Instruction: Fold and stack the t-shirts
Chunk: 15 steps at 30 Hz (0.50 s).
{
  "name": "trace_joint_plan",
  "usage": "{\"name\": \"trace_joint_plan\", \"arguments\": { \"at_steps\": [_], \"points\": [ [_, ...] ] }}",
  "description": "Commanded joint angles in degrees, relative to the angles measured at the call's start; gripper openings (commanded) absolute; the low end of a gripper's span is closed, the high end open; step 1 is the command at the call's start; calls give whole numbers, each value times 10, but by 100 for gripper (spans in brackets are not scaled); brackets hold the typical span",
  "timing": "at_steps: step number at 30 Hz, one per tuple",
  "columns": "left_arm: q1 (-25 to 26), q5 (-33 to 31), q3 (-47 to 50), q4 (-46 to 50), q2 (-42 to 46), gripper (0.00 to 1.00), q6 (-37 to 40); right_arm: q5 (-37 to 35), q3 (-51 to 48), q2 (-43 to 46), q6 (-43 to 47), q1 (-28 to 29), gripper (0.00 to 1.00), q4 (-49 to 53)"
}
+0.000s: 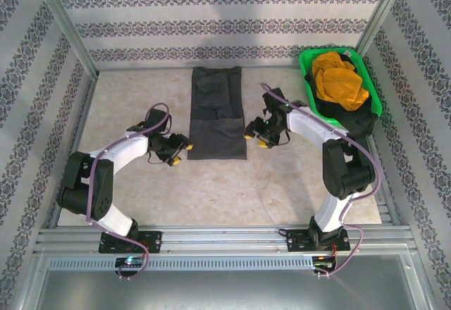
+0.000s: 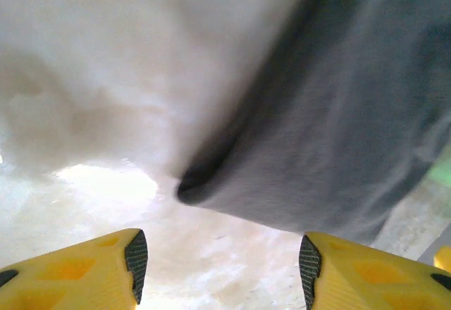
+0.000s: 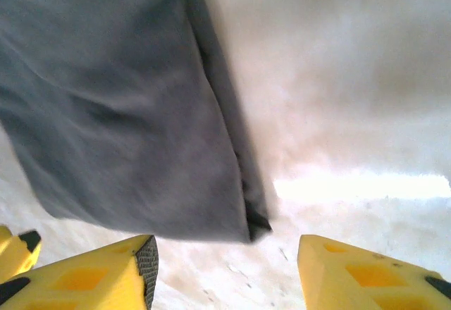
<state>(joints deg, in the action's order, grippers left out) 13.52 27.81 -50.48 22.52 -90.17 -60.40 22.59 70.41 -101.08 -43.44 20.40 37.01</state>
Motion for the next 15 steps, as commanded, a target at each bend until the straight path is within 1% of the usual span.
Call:
{"name": "trace_joint_plan", "arguments": {
  "at_steps": [1, 6, 9, 12, 15],
  "points": [
    [13, 29, 18, -97, -19, 59, -76, 9, -43, -3, -36, 32, 56, -47],
    [28, 35, -4, -128, -74, 56, -89, 30, -49, -49, -71, 50, 54, -89],
    [27, 34, -21, -138, -98, 50, -89, 35, -21, -84, -77, 52, 50, -98],
    [27, 33, -39, -140, -117, 38, -85, 26, 17, -117, -73, 51, 44, -77],
    [26, 23, -58, -132, -127, 20, -74, 18, 41, -139, -73, 45, 33, -56]
  ]
}}
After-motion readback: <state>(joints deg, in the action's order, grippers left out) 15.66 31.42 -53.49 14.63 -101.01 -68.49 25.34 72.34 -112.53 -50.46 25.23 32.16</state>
